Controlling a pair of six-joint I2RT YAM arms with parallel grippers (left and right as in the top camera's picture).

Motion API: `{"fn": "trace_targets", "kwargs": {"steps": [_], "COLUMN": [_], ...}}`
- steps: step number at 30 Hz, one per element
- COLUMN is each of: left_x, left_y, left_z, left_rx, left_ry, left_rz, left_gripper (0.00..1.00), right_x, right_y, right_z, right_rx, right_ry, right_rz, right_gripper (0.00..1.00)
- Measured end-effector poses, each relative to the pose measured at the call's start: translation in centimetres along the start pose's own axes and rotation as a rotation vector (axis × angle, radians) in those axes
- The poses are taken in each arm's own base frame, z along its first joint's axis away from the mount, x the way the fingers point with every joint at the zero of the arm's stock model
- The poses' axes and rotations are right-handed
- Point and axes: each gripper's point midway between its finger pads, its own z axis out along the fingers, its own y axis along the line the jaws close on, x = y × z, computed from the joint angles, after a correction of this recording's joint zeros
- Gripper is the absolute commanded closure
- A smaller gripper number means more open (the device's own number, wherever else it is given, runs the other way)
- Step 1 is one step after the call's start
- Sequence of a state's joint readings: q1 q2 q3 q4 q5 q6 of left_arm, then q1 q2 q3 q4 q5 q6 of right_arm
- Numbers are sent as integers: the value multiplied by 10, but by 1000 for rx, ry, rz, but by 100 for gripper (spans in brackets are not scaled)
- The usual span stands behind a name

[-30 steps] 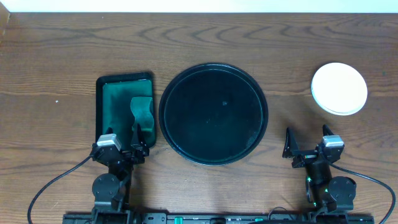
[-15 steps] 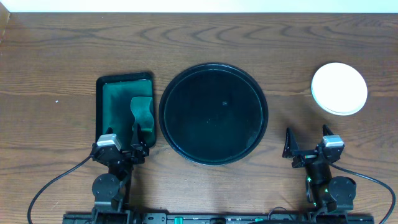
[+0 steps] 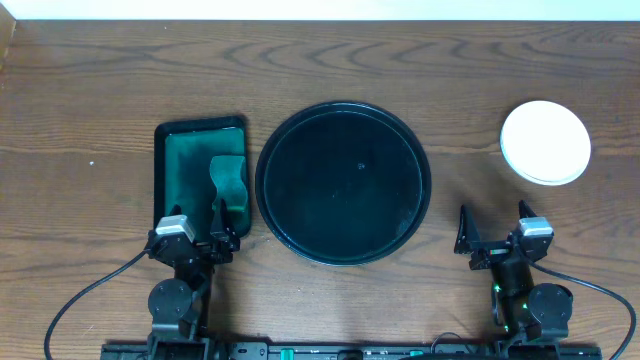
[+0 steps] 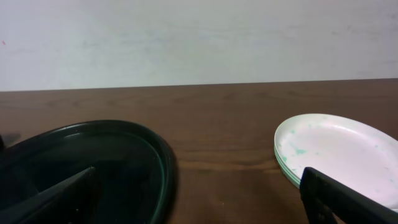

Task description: Clean dirty plates on tray and stack at the side

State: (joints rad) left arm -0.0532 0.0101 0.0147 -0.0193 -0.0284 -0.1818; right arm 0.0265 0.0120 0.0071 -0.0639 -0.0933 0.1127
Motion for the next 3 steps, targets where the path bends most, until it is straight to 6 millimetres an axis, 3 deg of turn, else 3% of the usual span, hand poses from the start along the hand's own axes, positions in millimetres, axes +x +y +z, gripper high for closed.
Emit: {"fn": "trace_targets", "kwargs": {"steps": [3], "left_x": [0], "left_y": [0], "left_z": [0], "left_rx": [0], "left_ry": [0], "left_rz": [0], "left_gripper": [18], "right_x": [0], "right_y": [0], "right_z": [0], "right_rx": [0], "right_ry": [0], "right_rz": [0], "right_gripper": [1]}}
